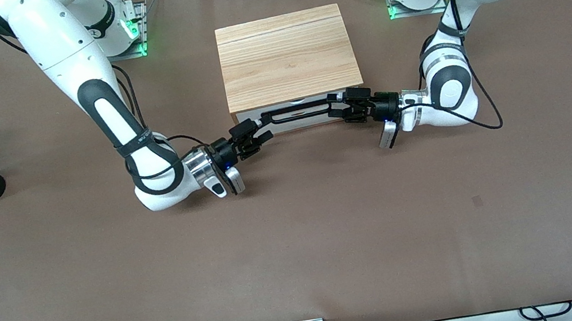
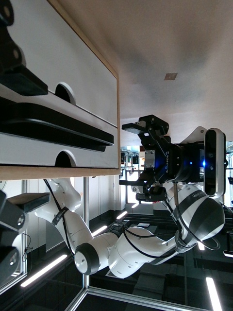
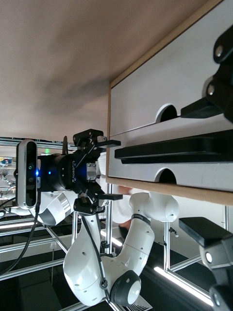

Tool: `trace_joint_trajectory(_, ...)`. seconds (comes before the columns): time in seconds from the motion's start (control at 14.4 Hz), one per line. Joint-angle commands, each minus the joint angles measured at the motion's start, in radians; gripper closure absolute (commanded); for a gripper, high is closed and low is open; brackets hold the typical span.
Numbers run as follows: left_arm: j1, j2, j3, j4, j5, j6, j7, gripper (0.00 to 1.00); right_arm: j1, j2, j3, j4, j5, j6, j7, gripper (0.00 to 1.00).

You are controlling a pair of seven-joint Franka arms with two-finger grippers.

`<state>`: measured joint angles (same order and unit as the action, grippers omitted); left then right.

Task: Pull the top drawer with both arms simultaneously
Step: 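Close both grippers on the black bar handle at its two ends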

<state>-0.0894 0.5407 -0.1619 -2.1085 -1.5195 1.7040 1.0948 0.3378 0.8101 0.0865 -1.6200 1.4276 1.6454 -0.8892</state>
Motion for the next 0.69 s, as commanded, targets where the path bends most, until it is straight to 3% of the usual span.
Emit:
trace_joint_trajectory(0.0,0.004,0.025,-0.011,-0.001,-0.025,0.003,0.065,0.23,0.015,0.023,0.002,0.022,0.014,-0.009,-0.052,0.24)
trace_joint_trajectory(0.07,0.004,0.03,-0.011,-0.001,-0.025,0.003,0.069,0.35,0.015,0.029,0.002,0.022,0.013,-0.009,-0.054,0.35)
trace_joint_trajectory(0.14,0.004,0.03,-0.011,-0.002,-0.025,0.003,0.07,0.45,0.017,0.035,0.002,0.022,0.011,-0.007,-0.056,0.38)
trace_joint_trajectory(0.35,0.002,0.036,-0.011,-0.001,-0.025,0.002,0.07,0.76,0.027,0.043,0.002,0.022,0.007,-0.009,-0.089,0.62)
trace_joint_trajectory(0.49,0.0,0.042,-0.011,-0.001,-0.025,0.0,0.068,0.81,0.026,0.046,0.002,0.022,0.005,-0.01,-0.097,0.65)
trace_joint_trajectory(0.62,0.0,0.042,-0.011,-0.002,-0.025,-0.003,0.066,0.87,0.023,0.047,0.002,0.02,-0.022,-0.012,-0.094,0.75)
